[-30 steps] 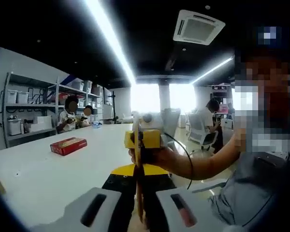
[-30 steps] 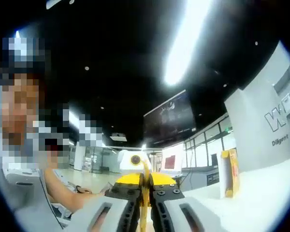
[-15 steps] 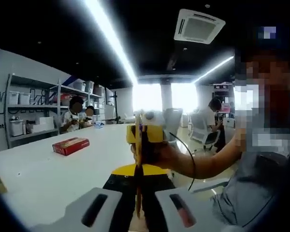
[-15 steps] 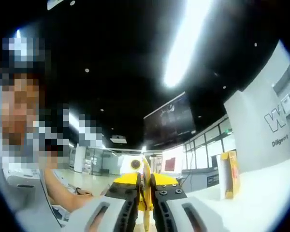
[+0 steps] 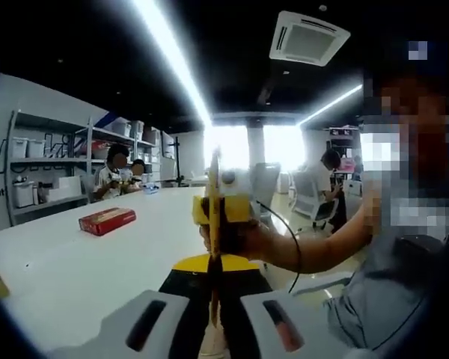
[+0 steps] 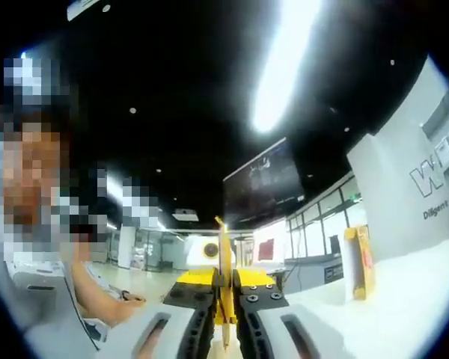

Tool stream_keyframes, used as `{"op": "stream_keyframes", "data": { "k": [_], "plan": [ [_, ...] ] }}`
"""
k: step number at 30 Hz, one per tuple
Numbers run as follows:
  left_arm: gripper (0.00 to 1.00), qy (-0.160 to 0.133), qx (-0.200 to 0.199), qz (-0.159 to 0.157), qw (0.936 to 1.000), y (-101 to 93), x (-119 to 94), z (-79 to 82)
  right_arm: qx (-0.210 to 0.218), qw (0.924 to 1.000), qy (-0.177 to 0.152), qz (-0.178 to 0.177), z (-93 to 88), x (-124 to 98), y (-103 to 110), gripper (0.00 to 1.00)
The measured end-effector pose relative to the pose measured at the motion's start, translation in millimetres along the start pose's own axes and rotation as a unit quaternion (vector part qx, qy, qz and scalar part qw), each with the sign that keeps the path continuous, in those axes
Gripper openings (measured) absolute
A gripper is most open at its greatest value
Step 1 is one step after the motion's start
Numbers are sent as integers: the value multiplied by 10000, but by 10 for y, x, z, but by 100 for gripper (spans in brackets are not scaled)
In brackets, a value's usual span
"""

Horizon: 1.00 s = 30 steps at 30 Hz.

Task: Tear open the coffee pouch, take out the coffee, and pour the coffee from the pouch into the cup

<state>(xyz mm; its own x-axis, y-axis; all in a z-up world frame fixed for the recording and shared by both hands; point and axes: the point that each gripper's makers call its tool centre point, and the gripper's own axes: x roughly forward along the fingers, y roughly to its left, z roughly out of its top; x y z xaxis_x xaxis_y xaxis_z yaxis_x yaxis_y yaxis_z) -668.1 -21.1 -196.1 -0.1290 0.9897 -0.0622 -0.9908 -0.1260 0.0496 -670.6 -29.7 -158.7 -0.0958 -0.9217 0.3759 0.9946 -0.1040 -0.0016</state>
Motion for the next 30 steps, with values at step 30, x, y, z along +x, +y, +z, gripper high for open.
{"op": "stream_keyframes", "data": {
  "k": [30],
  "plan": [
    [4,-108,-160,81,9998,44,-67,-148,78,9998,-131,-90,18,-54,-63,15]
  ]
}}
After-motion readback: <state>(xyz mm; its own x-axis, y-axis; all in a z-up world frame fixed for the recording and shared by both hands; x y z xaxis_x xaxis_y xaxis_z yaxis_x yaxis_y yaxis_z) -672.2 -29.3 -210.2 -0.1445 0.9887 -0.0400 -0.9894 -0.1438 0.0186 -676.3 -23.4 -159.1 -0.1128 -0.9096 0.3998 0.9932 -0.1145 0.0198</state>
